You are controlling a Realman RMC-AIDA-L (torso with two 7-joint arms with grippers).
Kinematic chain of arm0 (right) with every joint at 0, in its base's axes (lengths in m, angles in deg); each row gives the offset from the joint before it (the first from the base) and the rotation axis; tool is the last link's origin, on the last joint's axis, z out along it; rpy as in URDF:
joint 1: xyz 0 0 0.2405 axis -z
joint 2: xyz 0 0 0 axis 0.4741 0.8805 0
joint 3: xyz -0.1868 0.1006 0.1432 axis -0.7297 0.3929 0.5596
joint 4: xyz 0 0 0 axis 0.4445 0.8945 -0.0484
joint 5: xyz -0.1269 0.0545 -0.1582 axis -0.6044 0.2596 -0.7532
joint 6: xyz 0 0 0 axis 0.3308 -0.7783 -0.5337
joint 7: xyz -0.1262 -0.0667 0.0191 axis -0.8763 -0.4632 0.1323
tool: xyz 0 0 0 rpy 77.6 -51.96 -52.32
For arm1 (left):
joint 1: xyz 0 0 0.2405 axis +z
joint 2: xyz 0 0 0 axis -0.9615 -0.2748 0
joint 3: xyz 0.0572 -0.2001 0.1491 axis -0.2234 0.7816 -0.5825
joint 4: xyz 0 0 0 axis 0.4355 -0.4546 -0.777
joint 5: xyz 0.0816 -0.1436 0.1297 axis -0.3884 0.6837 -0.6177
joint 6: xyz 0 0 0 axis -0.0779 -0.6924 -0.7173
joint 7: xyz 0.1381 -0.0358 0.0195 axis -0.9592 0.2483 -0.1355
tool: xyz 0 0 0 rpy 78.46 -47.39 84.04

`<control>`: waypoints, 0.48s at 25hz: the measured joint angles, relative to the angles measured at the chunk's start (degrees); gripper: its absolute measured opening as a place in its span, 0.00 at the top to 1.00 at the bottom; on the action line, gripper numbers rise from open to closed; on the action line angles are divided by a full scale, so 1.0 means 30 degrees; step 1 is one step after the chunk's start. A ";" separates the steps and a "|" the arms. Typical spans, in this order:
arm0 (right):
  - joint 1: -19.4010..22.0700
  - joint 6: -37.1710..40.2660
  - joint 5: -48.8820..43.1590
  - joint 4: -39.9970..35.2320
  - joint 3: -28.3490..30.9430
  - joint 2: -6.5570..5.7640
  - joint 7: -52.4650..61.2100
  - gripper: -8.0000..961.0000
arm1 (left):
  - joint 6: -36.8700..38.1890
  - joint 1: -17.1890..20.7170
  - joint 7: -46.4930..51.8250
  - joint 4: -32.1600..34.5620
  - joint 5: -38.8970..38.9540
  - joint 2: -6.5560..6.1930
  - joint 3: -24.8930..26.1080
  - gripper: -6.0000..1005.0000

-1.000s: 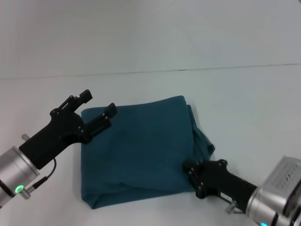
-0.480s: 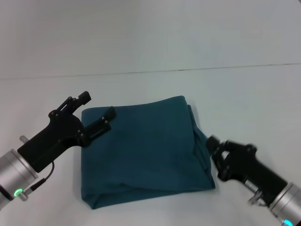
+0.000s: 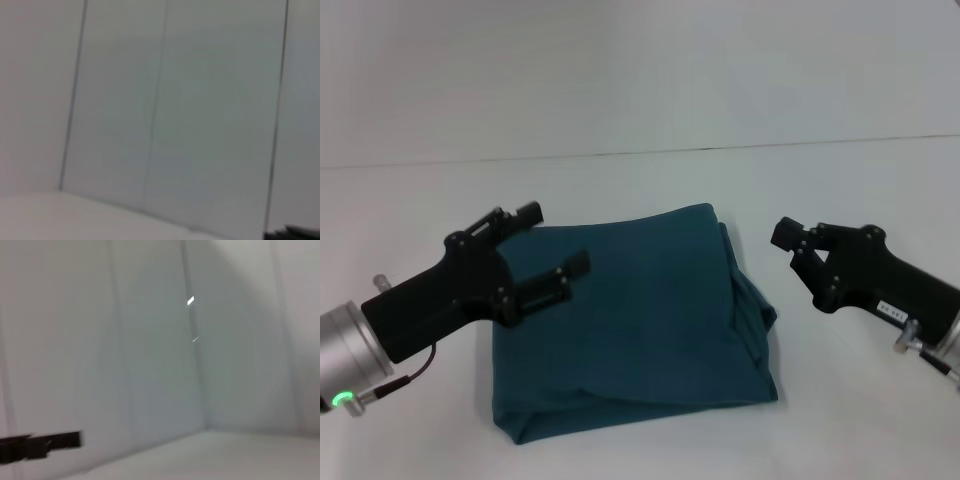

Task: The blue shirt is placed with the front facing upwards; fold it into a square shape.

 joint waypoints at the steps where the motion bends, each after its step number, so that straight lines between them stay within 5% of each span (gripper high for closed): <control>1: -0.0268 0.0077 -0.0256 -0.1041 -0.0664 0.0015 0.1165 0.90 | -0.0099 -0.0001 0.0889 0.0775 -0.0788 -0.0007 0.0011 0.13; 7: -0.1159 0.1539 -0.0984 -0.8670 -0.6090 0.0070 0.9449 0.89 | -0.0016 -0.0352 0.8045 0.5726 -0.7059 -0.0148 -0.0021 0.13; 12: -0.1093 0.1691 -0.0986 -1.4111 -1.1240 -0.0016 1.4706 0.88 | 0.0187 -0.0719 1.0428 0.7728 -0.9567 -0.0027 -0.0035 0.13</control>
